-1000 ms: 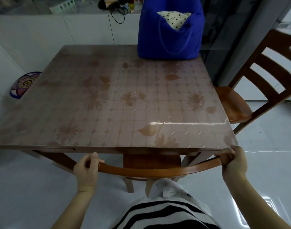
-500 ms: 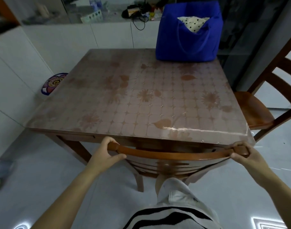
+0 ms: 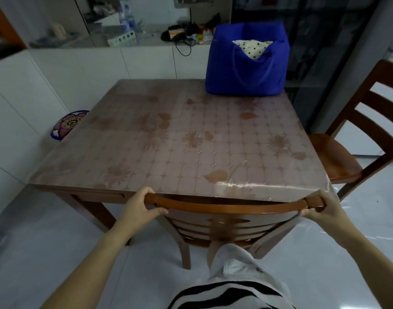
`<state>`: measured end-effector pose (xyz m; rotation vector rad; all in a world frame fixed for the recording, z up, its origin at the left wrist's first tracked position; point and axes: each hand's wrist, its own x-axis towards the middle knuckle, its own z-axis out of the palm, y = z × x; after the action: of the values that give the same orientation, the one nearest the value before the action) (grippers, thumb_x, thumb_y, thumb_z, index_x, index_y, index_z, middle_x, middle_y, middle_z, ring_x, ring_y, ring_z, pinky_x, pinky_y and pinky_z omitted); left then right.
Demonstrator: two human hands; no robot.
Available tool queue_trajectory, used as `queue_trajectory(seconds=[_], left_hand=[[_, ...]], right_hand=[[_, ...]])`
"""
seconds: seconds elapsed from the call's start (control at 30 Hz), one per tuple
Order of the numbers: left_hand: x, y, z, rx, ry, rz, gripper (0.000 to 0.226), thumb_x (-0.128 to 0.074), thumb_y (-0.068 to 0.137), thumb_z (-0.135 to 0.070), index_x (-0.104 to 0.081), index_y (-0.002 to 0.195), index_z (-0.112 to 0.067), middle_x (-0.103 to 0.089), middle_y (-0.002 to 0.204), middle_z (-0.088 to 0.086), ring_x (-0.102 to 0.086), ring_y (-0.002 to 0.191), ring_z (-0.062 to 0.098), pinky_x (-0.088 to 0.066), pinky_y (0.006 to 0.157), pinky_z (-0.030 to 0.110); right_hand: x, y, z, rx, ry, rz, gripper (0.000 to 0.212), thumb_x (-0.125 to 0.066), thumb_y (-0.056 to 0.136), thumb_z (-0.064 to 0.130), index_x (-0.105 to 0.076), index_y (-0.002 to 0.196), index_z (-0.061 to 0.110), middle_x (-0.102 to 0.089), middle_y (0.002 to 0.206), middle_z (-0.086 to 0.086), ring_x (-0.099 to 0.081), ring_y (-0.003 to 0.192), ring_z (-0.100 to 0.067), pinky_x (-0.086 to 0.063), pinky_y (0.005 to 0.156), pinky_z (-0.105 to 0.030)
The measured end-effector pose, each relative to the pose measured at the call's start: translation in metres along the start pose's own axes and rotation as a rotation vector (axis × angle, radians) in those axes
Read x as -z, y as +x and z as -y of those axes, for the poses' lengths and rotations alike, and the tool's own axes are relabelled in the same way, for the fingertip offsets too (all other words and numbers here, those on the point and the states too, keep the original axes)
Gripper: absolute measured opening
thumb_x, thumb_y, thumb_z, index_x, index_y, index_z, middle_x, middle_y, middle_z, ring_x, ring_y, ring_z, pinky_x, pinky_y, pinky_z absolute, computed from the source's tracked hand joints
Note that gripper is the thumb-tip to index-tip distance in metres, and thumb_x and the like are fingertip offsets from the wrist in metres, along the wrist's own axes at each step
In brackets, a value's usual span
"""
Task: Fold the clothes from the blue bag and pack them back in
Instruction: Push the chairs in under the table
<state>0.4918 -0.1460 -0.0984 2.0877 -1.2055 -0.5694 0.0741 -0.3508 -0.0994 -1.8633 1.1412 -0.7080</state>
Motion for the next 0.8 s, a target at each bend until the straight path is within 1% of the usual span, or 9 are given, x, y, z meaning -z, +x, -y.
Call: queue_trajectory(seconds=[0.07, 0.13, 0.23, 0.3, 0.37, 0.47, 0.57, 0.7, 0.8], left_hand=[[0.002, 0.005, 0.002, -0.046, 0.030, 0.023, 0.040, -0.081, 0.064, -0.041, -0.050, 0.083, -0.025, -0.055, 0.080, -0.002, -0.052, 0.076, 0.009, -0.040, 0.070, 0.023], [0.008, 0.007, 0.001, -0.134, 0.133, 0.067, 0.035, -0.077, 0.067, -0.047, -0.050, 0.082, -0.030, -0.053, 0.084, -0.010, -0.052, 0.079, 0.004, -0.041, 0.071, 0.023], [0.018, 0.012, -0.013, -0.296, 0.417, 0.200, 0.028, -0.063, 0.074, -0.059, -0.055, 0.088, -0.036, -0.049, 0.092, -0.020, -0.049, 0.082, -0.003, -0.041, 0.067, 0.019], [0.020, 0.016, -0.021, -0.305, 0.501, 0.275, 0.036, -0.058, 0.070, -0.068, -0.058, 0.092, -0.039, -0.052, 0.090, -0.022, -0.048, 0.083, -0.004, -0.041, 0.068, 0.019], [0.018, 0.020, -0.025, -0.279, 0.504, 0.290, 0.042, -0.059, 0.063, -0.073, -0.061, 0.090, -0.040, -0.056, 0.087, -0.022, -0.050, 0.081, -0.005, -0.041, 0.068, 0.016], [0.015, 0.019, -0.025, -0.255, 0.443, 0.263, 0.035, -0.068, 0.063, -0.067, -0.066, 0.084, -0.039, -0.058, 0.082, -0.021, -0.050, 0.079, -0.005, -0.038, 0.065, 0.014], [0.015, 0.015, -0.027, -0.217, 0.410, 0.252, 0.025, -0.075, 0.068, -0.054, -0.068, 0.083, -0.036, -0.058, 0.081, -0.020, -0.049, 0.080, -0.002, -0.043, 0.068, 0.022], [0.013, 0.011, -0.033, -0.174, 0.417, 0.231, 0.024, -0.076, 0.069, -0.050, -0.068, 0.084, -0.033, -0.055, 0.083, -0.019, -0.047, 0.084, 0.004, -0.037, 0.069, 0.018], [0.008, 0.002, -0.034, -0.140, 0.434, 0.176, 0.030, -0.074, 0.071, -0.051, -0.066, 0.092, -0.031, -0.055, 0.094, -0.016, -0.044, 0.097, 0.008, -0.035, 0.076, 0.021]], right_hand=[[0.003, 0.005, -0.014, 0.043, -0.053, 0.014, 0.081, -0.073, 0.048, 0.075, -0.059, 0.092, 0.009, -0.053, 0.105, 0.010, -0.053, 0.101, -0.016, -0.053, 0.083, -0.038], [0.010, 0.009, -0.016, 0.072, -0.132, 0.024, 0.067, -0.076, 0.055, 0.068, -0.060, 0.090, 0.014, -0.054, 0.103, -0.002, -0.054, 0.097, -0.020, -0.054, 0.078, -0.042], [0.014, 0.020, 0.006, 0.124, -0.459, 0.182, 0.032, -0.082, 0.066, 0.040, -0.056, 0.084, 0.035, -0.055, 0.095, 0.011, -0.055, 0.090, -0.015, -0.052, 0.077, -0.027], [0.007, 0.025, 0.027, 0.222, -0.762, 0.318, 0.027, -0.078, 0.071, 0.045, -0.056, 0.086, 0.040, -0.056, 0.092, 0.023, -0.056, 0.089, -0.005, -0.049, 0.081, -0.020], [-0.001, 0.027, 0.038, 0.259, -0.902, 0.361, 0.029, -0.073, 0.069, 0.057, -0.061, 0.089, 0.040, -0.058, 0.086, 0.024, -0.056, 0.085, 0.000, -0.045, 0.075, -0.014], [-0.001, 0.028, 0.036, 0.194, -0.815, 0.349, 0.028, -0.083, 0.059, 0.051, -0.068, 0.076, 0.035, -0.059, 0.071, 0.020, -0.057, 0.067, -0.002, -0.039, 0.058, -0.008], [0.000, 0.024, 0.033, 0.198, -0.774, 0.300, 0.030, -0.089, 0.051, 0.045, -0.068, 0.069, 0.033, -0.063, 0.064, 0.016, -0.057, 0.056, -0.003, -0.044, 0.050, -0.011], [-0.004, 0.021, 0.031, 0.186, -0.771, 0.276, 0.030, -0.088, 0.052, 0.046, -0.068, 0.070, 0.033, -0.063, 0.066, 0.014, -0.055, 0.058, -0.004, -0.051, 0.050, -0.020], [-0.005, 0.013, 0.029, 0.200, -0.774, 0.213, 0.033, -0.088, 0.055, 0.043, -0.067, 0.076, 0.028, -0.063, 0.078, 0.011, -0.055, 0.071, -0.011, -0.049, 0.058, -0.023]])
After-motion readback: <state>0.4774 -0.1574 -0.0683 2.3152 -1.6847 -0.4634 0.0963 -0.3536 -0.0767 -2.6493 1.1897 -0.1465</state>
